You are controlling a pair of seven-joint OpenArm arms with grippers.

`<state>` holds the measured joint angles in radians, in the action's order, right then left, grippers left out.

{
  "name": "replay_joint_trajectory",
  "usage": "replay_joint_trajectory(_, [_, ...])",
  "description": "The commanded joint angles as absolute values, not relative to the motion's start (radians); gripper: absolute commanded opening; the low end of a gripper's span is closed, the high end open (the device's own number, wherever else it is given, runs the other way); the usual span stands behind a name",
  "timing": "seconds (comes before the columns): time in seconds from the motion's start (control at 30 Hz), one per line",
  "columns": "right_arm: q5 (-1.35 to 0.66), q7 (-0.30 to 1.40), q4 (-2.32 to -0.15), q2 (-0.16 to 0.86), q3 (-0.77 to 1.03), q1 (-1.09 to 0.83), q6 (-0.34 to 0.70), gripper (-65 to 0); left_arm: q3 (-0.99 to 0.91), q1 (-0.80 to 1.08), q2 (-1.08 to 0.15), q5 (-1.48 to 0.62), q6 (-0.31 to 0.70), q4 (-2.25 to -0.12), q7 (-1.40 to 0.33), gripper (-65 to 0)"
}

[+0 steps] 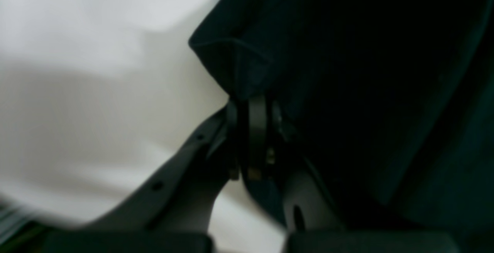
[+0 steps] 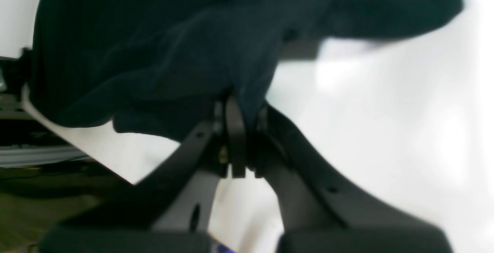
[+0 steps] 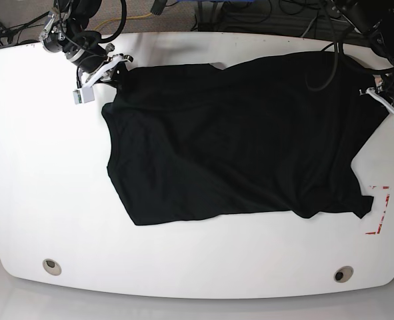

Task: Fold the T-shirt properly
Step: 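Lift the held edge with both grippers and swing it toward the robot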

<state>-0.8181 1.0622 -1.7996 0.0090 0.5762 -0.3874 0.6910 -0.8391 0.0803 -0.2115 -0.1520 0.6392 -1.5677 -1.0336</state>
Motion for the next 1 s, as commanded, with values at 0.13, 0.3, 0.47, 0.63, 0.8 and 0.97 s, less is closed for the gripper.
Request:
replay_joint_trajectory(0.13, [-0.832, 1.049, -1.865, 0.019, 0.576, -0.360, 0.698, -65.0, -0.825, 0.064, -0.179, -0.163, 0.698, -1.761, -1.015, -65.0])
replay_joint_trajectory(0.3, [-0.832, 1.049, -1.873, 0.064, 0.585, -0.283, 0.698, -65.0, -0.768, 0.053, -0.147, -0.163, 0.698, -1.902, -1.015, -65.0])
replay_joint_trajectory(0.47, [-0.832, 1.050, -1.865, 0.108, 0.585, -0.189, 0.698, -65.0, -0.673, 0.012, -0.147, -0.163, 0.698, -1.974, -1.015, -65.0])
replay_joint_trajectory(0.63, [-0.832, 1.052, -1.790, 0.160, 0.582, -0.054, 0.698, -65.0, -0.599, -0.096, -0.143, -0.137, 0.698, -1.979, -1.015, -65.0])
replay_joint_trajectory(0.8, [-0.832, 1.052, -1.666, 0.232, 0.559, 0.076, 0.698, -65.0, -0.547, -0.193, -0.143, -0.122, 0.677, -1.975, -1.015, -65.0])
replay_joint_trajectory(0.97, [-0.832, 1.052, -1.529, 0.308, 0.495, 0.225, 0.698, -65.0, -0.478, -0.294, -0.143, -0.120, 0.624, -1.971, -1.015, -65.0])
